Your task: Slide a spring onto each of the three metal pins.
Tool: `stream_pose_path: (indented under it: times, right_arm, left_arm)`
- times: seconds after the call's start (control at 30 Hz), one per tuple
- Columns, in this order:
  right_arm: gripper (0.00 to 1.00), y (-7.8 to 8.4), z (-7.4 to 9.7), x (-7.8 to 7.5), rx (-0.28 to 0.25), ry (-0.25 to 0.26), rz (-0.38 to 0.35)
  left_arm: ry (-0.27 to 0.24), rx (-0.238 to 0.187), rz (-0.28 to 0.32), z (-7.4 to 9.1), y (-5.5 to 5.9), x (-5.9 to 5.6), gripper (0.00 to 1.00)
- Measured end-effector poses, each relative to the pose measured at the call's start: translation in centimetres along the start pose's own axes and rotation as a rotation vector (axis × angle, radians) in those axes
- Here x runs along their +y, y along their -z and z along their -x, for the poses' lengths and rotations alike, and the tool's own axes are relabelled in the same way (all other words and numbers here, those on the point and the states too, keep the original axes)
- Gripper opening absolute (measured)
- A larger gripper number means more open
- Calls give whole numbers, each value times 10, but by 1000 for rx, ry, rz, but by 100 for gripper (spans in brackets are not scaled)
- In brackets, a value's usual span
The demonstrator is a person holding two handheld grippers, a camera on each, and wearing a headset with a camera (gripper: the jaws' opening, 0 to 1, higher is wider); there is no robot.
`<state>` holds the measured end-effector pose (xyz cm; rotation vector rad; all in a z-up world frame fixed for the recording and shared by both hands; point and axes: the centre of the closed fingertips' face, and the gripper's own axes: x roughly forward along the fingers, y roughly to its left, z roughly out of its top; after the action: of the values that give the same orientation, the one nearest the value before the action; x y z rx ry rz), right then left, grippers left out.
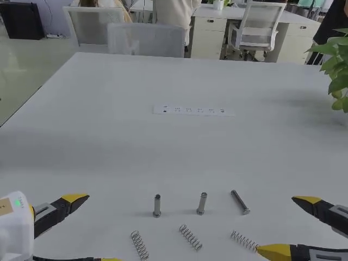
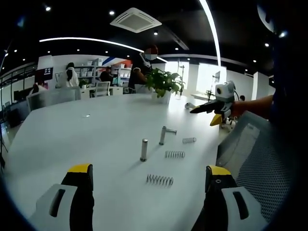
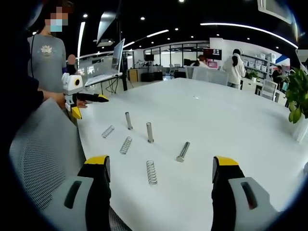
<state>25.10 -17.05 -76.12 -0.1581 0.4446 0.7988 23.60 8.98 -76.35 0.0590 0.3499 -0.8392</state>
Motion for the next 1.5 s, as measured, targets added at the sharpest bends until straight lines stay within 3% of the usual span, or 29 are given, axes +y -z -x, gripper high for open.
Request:
stream_pose_path:
  times: [1.5]
  right_arm:
    - [84, -2, -2, -9, 31, 35, -18]
  left_arm:
    - [21, 8, -2, -3, 0, -2, 93]
